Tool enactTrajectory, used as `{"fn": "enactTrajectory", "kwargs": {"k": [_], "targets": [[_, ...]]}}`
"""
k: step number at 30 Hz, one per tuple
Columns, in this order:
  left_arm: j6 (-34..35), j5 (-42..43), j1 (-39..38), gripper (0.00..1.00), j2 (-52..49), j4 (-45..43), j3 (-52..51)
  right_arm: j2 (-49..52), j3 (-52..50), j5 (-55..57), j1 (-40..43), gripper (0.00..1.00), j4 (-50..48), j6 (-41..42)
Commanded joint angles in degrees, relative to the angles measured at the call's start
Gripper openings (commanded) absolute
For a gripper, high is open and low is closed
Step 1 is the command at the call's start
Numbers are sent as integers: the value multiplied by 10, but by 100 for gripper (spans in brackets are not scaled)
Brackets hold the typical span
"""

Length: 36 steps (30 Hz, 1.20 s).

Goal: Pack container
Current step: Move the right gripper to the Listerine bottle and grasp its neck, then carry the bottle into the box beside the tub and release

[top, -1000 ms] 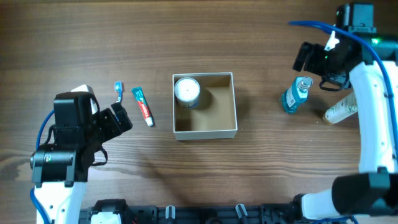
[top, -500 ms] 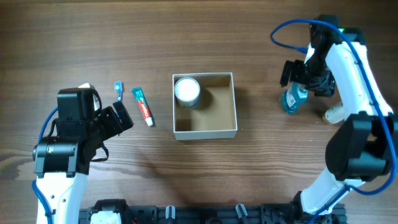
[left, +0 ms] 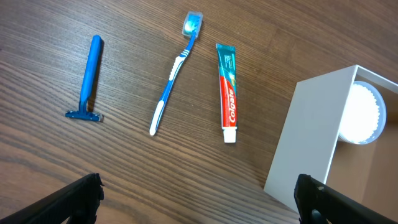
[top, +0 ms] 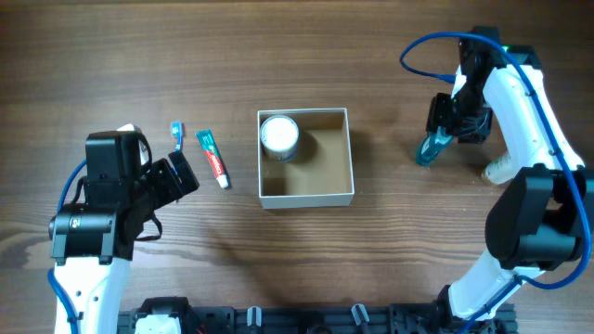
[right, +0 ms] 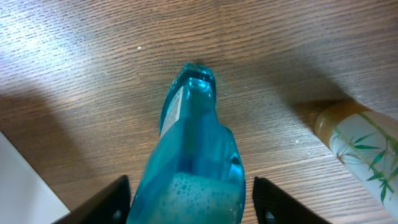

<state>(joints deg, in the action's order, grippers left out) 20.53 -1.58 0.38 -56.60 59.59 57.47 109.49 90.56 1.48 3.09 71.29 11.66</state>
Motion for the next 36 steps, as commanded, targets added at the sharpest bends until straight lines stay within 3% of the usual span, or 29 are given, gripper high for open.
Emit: {"fn": "enactTrajectory", "kwargs": {"k": [1,5,14,17,19,27,33,36], "targets": [[10,7,-3,100,-1,-2,11,8,-14,0,0,54,-5,-1],[10,7,-3,100,-1,-2,11,8,-14,0,0,53,-5,-1],[10,7,-3,100,-1,-1,11,8,-14,0,0,36,-5,-1],[9,7,-3,100,-1,-2,11,8,-14,0,0,24,-7,-3],[9,7,-3,100,-1,-2,11,5,-14,0,0,4,-8,-3],[9,7,-3,100,-1,-2,11,-113,55,0,-29,4,54,-12],[9,7,-3,100,-1,-2,11,-188,189,0,-150,4,147,-9],[9,7,-3,100,-1,-2,11,-187,233,2,-222,4,142,14]]}}
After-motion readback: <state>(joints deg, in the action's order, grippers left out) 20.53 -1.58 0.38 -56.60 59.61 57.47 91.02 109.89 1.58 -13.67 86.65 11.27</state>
